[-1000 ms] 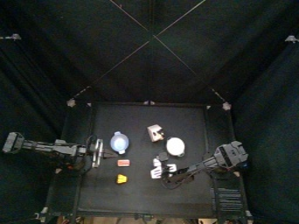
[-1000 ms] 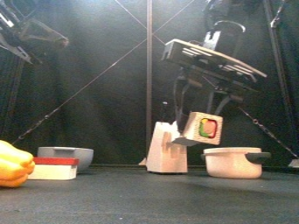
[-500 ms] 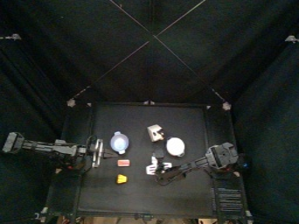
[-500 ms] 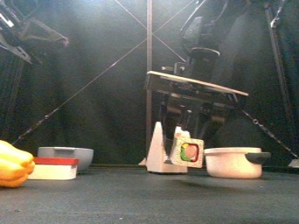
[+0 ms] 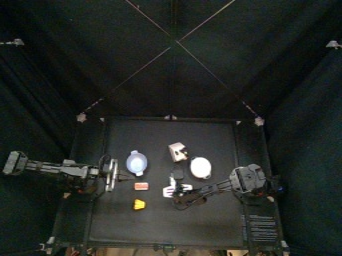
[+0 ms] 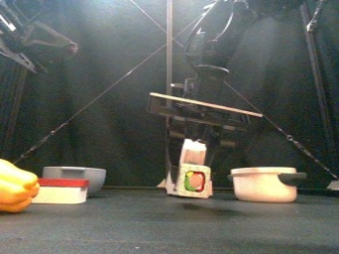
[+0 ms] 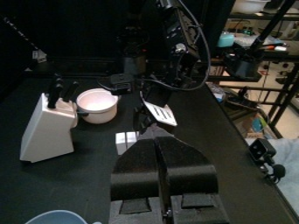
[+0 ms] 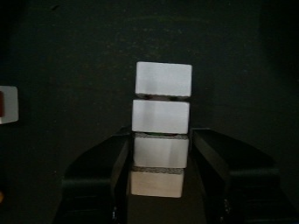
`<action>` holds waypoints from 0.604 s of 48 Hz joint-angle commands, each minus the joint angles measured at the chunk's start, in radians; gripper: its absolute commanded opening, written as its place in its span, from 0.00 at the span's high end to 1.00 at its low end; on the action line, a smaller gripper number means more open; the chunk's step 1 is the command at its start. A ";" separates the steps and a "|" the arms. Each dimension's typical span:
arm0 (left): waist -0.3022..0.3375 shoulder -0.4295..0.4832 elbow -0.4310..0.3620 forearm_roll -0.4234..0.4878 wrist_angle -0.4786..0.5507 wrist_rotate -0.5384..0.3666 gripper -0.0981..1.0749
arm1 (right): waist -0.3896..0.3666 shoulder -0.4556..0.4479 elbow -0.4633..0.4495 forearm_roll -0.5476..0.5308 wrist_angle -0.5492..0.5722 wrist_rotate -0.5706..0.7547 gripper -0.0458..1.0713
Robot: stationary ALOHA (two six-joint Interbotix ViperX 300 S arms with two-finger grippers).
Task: Grab sushi roll
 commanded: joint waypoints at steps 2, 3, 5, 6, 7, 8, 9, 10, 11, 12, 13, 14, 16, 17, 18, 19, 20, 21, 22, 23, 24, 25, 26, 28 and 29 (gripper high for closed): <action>-0.002 0.005 -0.012 -0.002 -0.009 0.000 0.94 | -0.005 -0.018 -0.025 -0.008 0.005 0.000 0.48; 0.000 0.003 -0.012 -0.002 -0.009 0.000 0.94 | -0.005 -0.017 -0.025 -0.006 0.005 0.000 0.47; -0.002 0.005 -0.012 -0.002 -0.009 0.000 0.94 | -0.005 -0.015 -0.026 -0.005 0.006 0.000 0.45; 0.000 0.005 -0.012 -0.002 -0.009 0.000 0.94 | -0.005 -0.015 -0.026 -0.005 0.005 0.000 0.43; -0.002 0.005 -0.012 -0.002 -0.009 0.000 0.94 | -0.005 -0.014 -0.029 -0.006 0.005 0.000 0.42; 0.000 0.005 -0.012 -0.002 -0.009 0.000 0.94 | -0.005 -0.012 -0.029 -0.006 0.005 0.000 0.41; -0.002 0.005 -0.012 -0.002 -0.009 0.000 0.94 | -0.005 -0.012 -0.031 -0.006 0.005 0.000 0.40; 0.000 0.005 -0.012 -0.002 -0.009 0.000 0.94 | -0.005 -0.012 -0.034 -0.006 0.005 0.000 0.39; -0.002 0.005 -0.012 -0.002 -0.009 0.000 0.94 | -0.005 -0.011 -0.035 -0.006 0.005 -0.002 0.39; -0.002 0.003 -0.012 -0.002 -0.009 0.000 0.94 | -0.005 -0.011 -0.037 -0.008 0.005 -0.002 0.38; 0.000 0.003 -0.012 -0.002 -0.009 0.000 0.94 | -0.005 -0.009 -0.038 -0.008 0.005 -0.002 0.37; 0.000 0.005 -0.012 -0.002 -0.009 0.000 0.94 | -0.005 -0.009 -0.038 -0.009 0.005 -0.003 0.37; -0.002 0.003 -0.012 -0.002 -0.009 0.000 0.94 | -0.005 -0.009 -0.040 -0.012 0.005 -0.003 0.36; -0.002 0.005 -0.012 -0.002 -0.009 0.000 0.94 | -0.005 -0.009 -0.040 -0.014 0.005 -0.003 0.35; 0.000 0.005 -0.012 -0.002 -0.009 0.000 0.94 | -0.005 -0.009 -0.040 -0.017 0.005 -0.005 0.35; -0.002 0.005 -0.012 -0.002 -0.009 0.000 0.94 | -0.003 -0.009 -0.041 -0.020 0.006 -0.008 0.34; -0.002 0.003 -0.012 -0.002 -0.009 0.000 0.94 | -0.003 -0.008 -0.040 -0.023 0.006 -0.009 0.33; -0.002 0.005 -0.012 -0.002 -0.009 0.000 0.94 | -0.003 -0.008 -0.040 -0.025 0.006 -0.011 0.33; 0.000 0.005 -0.012 -0.002 -0.009 0.000 0.94 | -0.002 -0.008 -0.041 -0.026 0.008 -0.012 0.32; -0.002 0.005 -0.012 -0.002 -0.009 0.000 0.94 | -0.002 -0.008 -0.041 -0.026 0.008 -0.015 0.31; -0.002 0.003 -0.012 -0.002 -0.009 0.000 0.94 | -0.002 -0.006 -0.041 -0.026 0.009 -0.017 0.30; -0.002 0.005 -0.012 -0.002 -0.009 0.000 0.94 | -0.002 -0.006 -0.041 -0.026 0.011 -0.018 0.29; 0.000 0.003 -0.012 -0.002 -0.008 0.000 0.94 | 0.000 -0.005 -0.041 -0.026 0.011 -0.020 0.28; -0.002 0.005 -0.012 -0.002 -0.009 0.000 0.94 | 0.000 -0.005 -0.041 -0.026 0.014 -0.021 0.25; -0.002 0.005 -0.012 -0.002 -0.009 0.000 0.94 | 0.000 -0.005 -0.041 -0.025 0.014 -0.025 0.24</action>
